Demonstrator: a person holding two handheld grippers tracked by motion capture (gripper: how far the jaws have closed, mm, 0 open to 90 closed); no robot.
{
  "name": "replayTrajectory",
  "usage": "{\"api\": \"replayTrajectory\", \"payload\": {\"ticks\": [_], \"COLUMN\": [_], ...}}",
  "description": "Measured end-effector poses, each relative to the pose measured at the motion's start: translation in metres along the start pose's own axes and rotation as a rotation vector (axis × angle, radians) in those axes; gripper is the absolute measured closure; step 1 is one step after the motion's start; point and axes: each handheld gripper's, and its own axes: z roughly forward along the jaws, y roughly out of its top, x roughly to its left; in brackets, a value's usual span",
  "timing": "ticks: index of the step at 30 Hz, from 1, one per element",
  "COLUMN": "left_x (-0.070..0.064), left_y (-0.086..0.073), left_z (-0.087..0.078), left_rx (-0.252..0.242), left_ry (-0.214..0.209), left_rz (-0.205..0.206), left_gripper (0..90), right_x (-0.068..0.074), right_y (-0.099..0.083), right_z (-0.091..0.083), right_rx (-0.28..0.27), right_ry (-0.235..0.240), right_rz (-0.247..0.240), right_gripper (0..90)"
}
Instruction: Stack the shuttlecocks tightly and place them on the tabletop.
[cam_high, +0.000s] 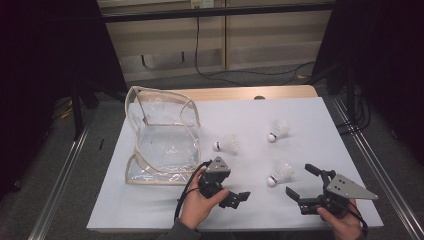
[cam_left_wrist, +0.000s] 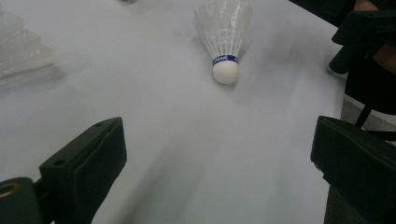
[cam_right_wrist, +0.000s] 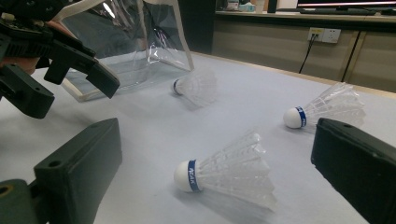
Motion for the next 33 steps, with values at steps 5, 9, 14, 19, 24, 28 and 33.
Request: {"api": "replayTrajectory", "payload": {"ticks": [5,9,14,19,24,28,33], "left_x": [0.0,0.001,0.002,0.003,0.003,0.004,0.006], "left_y": [-0.004,-0.007,-0.01,-0.012,-0.014,-0.016,-0.019], "left_z": [-0.005,-0.01,-0.015,-0.019,-0.023,-0.027,-0.031], "left_rx": [-0.006,-0.007,-0.016,-0.029,-0.028,-0.028,-0.025], "left_ry": [-0.012,-0.017,-0.014,-0.025,-0.032,-0.045,-0.054], "left_rz": [0.011,0.016,0.018,0.025,0.031,0.034,0.031], "left_gripper": [3.6,3.7,3.6,3.7,3.6,4.0,4.0], "right_x": [0.0,0.0,0.0,0.0,0.002,0.003,0.003], "right_y": [0.0,0.0,0.0,0.0,0.0,0.0,0.0], "right_z": [0.0,0.0,0.0,0.001,0.001,0.002,0.002], "right_rx": [0.002,0.001,0.0,0.002,0.004,0.003,0.001], "right_ry": [-0.001,0.0,0.0,0.0,0.005,0.009,0.008], "right_rz": [0.0,0.0,0.003,0.003,0.006,0.0,0.002], "right_gripper": [1.5,1.5,1.5,1.5,1.5,1.5,1.5]}}
